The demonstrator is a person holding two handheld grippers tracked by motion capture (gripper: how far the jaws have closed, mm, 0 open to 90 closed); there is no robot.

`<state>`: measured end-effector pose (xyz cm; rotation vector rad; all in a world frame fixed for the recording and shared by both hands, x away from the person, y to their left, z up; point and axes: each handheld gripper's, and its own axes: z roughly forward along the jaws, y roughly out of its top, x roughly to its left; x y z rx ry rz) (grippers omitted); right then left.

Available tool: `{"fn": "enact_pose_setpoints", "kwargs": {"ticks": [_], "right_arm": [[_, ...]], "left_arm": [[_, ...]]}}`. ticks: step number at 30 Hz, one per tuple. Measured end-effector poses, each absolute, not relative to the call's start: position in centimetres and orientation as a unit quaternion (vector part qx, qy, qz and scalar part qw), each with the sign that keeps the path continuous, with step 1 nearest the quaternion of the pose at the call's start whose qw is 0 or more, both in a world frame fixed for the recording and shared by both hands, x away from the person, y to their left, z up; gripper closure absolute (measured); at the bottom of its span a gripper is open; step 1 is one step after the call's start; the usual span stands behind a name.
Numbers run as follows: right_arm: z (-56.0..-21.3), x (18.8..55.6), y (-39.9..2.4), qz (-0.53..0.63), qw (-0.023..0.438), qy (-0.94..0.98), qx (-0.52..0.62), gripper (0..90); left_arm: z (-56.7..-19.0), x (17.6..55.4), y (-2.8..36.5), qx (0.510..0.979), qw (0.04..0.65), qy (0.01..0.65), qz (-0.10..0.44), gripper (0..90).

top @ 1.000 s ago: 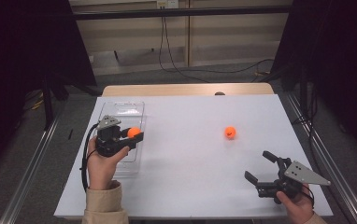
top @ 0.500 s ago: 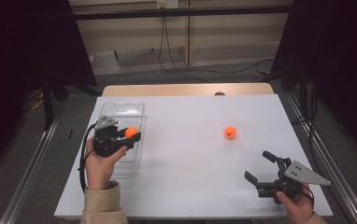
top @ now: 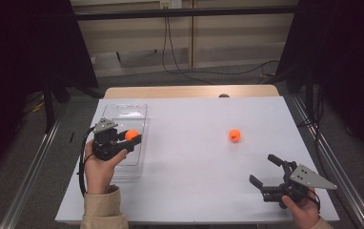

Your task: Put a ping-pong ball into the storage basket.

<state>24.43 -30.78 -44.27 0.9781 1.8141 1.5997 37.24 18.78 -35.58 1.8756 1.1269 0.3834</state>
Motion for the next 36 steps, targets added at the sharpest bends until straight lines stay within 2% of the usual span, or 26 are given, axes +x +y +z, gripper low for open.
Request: {"fn": "enact_pose_setpoints", "kwargs": {"ticks": [36], "right_arm": [[-44.3,24.4,-30.8,0.592,0.263,0.670,0.362,1.4]], "left_arm": [[-36.6,37.7,20.1,0.753,0.424,0.473,0.171,50.6]]}}
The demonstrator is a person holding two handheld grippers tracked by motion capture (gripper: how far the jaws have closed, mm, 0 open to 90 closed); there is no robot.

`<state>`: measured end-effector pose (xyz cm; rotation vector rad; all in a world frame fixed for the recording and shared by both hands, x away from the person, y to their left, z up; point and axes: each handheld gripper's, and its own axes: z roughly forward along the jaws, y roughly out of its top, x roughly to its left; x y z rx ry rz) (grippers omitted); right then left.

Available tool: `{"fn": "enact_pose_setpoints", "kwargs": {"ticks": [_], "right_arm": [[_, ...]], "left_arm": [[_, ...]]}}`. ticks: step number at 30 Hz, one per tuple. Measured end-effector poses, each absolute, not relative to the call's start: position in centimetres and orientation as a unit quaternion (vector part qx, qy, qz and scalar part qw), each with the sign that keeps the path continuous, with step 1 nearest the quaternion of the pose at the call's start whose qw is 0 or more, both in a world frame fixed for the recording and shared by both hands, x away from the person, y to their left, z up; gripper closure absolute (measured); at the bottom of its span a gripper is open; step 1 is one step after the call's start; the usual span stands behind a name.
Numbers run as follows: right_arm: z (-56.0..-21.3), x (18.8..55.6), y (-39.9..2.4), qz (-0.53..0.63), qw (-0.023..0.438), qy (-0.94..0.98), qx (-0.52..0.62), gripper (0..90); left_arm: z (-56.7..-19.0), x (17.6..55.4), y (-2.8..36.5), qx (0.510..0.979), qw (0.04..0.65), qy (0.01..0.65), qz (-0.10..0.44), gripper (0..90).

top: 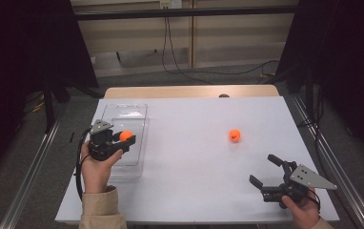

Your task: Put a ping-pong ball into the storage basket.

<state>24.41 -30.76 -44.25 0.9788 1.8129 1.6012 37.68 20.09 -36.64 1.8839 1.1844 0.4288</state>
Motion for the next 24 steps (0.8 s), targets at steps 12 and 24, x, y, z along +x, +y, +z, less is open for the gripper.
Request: {"fn": "enact_pose_setpoints", "kwargs": {"ticks": [12,24], "right_arm": [[-44.2,24.4,-30.7,0.592,0.263,0.670,0.362,1.4],[-44.2,24.4,-30.7,0.592,0.263,0.671,0.361,1.4]], "left_arm": [[-37.4,37.9,20.5,0.754,0.409,0.482,0.176,50.6],[-37.8,38.1,20.6,0.754,0.402,0.487,0.181,50.5]]}}
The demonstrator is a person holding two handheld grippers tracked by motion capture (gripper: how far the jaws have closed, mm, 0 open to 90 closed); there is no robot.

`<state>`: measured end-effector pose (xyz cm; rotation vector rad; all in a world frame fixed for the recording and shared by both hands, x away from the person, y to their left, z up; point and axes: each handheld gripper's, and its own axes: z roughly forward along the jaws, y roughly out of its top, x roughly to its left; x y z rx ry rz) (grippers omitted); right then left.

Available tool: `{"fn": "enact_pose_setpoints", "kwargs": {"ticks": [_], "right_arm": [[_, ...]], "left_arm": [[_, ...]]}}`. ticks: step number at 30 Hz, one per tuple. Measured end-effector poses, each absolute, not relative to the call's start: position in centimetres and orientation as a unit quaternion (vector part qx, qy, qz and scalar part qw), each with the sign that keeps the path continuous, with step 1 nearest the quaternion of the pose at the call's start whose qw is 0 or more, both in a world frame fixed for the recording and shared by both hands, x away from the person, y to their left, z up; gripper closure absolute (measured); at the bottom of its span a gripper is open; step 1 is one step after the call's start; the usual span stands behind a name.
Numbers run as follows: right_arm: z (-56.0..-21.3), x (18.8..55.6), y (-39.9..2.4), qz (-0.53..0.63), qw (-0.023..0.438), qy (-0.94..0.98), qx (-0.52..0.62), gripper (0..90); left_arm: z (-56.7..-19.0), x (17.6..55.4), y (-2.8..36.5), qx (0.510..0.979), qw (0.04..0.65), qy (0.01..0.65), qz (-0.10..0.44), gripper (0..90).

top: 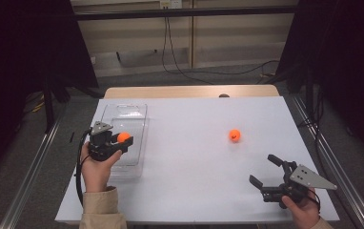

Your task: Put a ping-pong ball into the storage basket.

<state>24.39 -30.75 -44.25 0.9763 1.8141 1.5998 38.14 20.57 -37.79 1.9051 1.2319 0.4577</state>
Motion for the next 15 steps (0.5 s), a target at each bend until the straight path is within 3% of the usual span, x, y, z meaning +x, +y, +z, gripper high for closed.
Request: {"fn": "enact_pose_setpoints", "kwargs": {"ticks": [15], "right_arm": [[-44.22,24.37,-30.77,0.592,0.264,0.670,0.360,1.4]], "left_arm": [[-38.37,38.39,20.47,0.757,0.391,0.488,0.188,50.4]]}}
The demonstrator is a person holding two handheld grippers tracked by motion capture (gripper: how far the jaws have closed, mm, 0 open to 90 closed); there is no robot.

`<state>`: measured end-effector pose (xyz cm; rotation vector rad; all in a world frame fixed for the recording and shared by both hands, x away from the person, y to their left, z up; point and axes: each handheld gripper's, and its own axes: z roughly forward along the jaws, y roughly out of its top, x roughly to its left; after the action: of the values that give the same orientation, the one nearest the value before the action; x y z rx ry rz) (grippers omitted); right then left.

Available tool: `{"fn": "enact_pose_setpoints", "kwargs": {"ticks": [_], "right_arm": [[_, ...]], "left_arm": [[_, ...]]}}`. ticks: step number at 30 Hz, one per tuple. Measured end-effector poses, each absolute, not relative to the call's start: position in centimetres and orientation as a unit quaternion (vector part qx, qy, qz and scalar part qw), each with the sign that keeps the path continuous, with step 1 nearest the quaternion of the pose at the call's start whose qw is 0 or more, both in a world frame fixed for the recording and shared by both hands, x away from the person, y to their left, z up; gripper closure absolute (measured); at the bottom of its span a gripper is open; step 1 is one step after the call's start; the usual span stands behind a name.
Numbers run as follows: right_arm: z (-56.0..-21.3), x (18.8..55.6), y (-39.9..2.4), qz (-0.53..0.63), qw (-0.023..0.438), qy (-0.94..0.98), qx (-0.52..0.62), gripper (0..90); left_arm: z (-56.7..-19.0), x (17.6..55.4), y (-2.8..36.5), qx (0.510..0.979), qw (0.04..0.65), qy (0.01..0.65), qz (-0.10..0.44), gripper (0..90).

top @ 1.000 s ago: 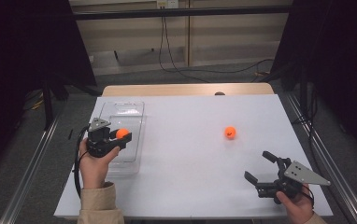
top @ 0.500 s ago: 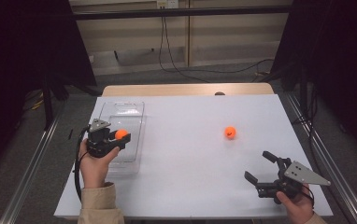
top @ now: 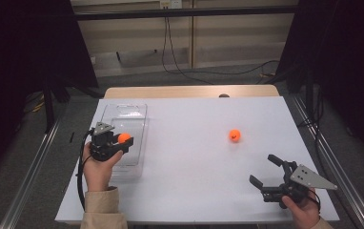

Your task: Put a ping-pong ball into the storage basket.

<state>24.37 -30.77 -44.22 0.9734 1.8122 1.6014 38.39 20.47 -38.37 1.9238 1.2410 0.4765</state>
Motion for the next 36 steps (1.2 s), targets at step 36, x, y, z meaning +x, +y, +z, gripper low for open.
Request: {"fn": "enact_pose_setpoints", "kwargs": {"ticks": [36], "right_arm": [[-44.23,24.38,-30.77,0.593,0.263,0.670,0.361,1.5]], "left_arm": [[-39.24,38.74,20.71,0.752,0.372,0.505,0.202,41.8]]}}
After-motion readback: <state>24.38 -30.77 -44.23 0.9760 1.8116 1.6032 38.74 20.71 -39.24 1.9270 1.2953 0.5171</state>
